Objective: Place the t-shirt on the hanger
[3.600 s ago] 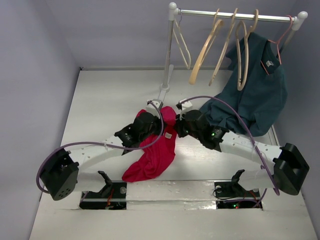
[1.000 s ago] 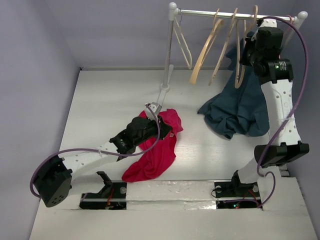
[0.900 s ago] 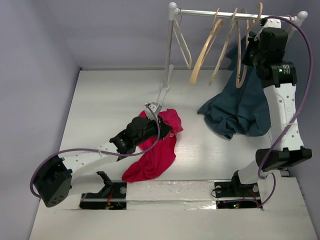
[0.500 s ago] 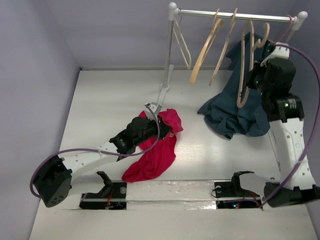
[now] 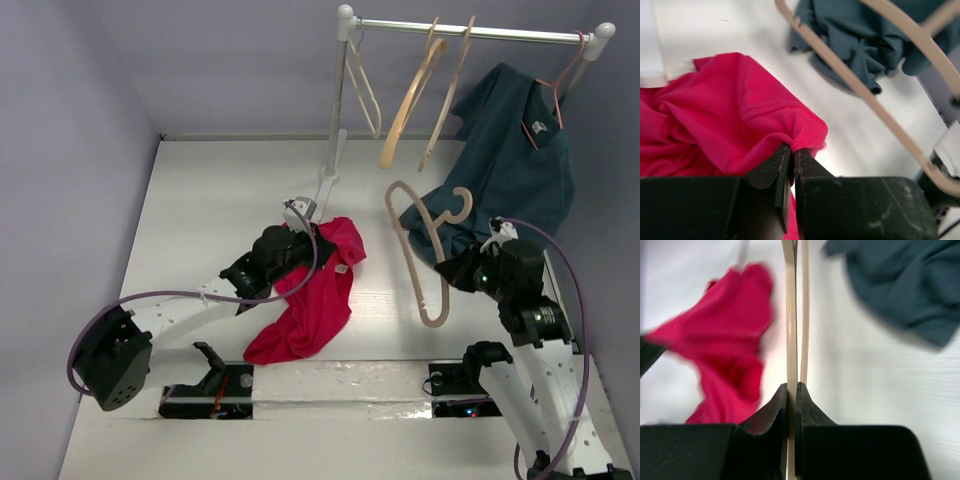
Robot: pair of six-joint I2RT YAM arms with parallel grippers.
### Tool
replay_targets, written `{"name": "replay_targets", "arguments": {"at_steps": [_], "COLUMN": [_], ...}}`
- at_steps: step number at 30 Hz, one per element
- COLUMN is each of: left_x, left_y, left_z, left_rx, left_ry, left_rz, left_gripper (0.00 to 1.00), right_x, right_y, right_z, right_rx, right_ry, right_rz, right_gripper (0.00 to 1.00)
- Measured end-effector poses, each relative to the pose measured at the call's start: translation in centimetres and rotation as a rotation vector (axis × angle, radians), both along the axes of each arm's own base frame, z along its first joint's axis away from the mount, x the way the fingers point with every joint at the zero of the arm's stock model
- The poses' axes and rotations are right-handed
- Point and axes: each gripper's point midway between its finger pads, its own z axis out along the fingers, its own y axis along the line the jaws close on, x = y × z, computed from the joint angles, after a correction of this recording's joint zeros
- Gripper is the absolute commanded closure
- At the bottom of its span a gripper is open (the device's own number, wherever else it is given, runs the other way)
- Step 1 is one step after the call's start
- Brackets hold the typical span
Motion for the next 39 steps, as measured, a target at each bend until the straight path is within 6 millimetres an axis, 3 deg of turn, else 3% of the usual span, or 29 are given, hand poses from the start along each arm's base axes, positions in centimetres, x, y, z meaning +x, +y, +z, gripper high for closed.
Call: {"name": "replay_targets", "arguments": {"at_steps": [5,10,14,20,22,32,39], "left_x": [3.2,6.5,8.2,9.8,10.1,10.8,11.6], "left_y": [1.5,2.1,1.7,1.0,0.8,0.6,0.2], "left_z": [-0.8,-1.4,-1.4,-0.3,0.2,1.3,1.5], "left_rx": [0.022,0.040,0.050,0.046,0.040,0.054,0.065], "left_ry": [0.022,0.043,0.046,0.024,0.018,0.011,0.006], "left_rz": [0.085,0.147,0.165,0.173,0.173,0.174,0.176], "left_gripper": [1.00,1.00,1.00,1.00,1.00,1.00,1.00], "right_x": [-3.7,-6.0,-7.1,-8.8,-9.2,-10.6,-11.5], "right_y": [4.2,6.2,6.3,6.5,6.6,6.6,6.9], "right_z": [-0.1,0.0,0.5,5.1,5.7,4.0,4.4], "right_rx": [0.194,0.265,0.256,0.248,0.246,0.238,0.242], "right_ry": [0.018,0.062,0.092,-0.007,-0.025,0.059,0.071], "right_rz": [0.189,0.308,0.341,0.409,0.427,0.461,0.506], "right_gripper": [1.00,1.00,1.00,1.00,1.00,1.00,1.00]}}
